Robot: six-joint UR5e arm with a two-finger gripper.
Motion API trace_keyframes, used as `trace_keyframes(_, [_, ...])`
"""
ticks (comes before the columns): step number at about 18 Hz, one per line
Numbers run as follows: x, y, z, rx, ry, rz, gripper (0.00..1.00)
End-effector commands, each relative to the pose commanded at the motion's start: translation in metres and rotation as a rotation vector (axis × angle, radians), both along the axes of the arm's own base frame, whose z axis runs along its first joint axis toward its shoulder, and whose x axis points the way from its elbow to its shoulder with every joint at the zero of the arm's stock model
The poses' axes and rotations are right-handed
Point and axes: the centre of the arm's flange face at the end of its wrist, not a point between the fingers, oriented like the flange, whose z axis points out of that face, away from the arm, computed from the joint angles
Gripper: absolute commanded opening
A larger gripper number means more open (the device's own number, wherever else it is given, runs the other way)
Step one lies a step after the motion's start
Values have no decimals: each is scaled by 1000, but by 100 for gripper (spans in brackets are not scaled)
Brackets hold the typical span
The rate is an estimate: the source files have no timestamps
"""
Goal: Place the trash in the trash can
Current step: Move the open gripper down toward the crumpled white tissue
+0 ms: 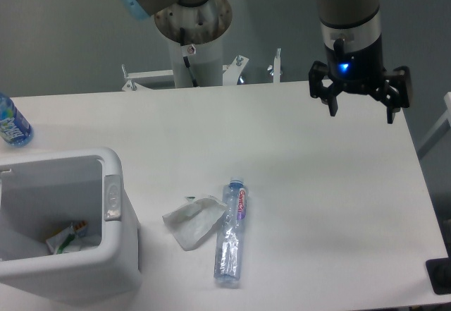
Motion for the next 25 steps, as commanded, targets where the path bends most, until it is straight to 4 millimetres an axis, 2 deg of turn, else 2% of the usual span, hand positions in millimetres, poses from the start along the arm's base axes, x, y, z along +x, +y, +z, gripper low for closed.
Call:
trace_keyframes(5, [2, 2, 0, 4, 1, 4, 100])
trace_keyframes(13, [7, 11, -20, 57, -35, 98, 100])
trace_keyframes(17, [22, 22, -53, 173, -85, 190, 100])
trace_keyframes(19, [34, 26, -73, 165, -101, 182, 100])
trace_keyframes(23, [71, 44, -117, 111, -169, 127, 100])
trace_keyframes(25, [86, 59, -127, 96, -183, 94, 100])
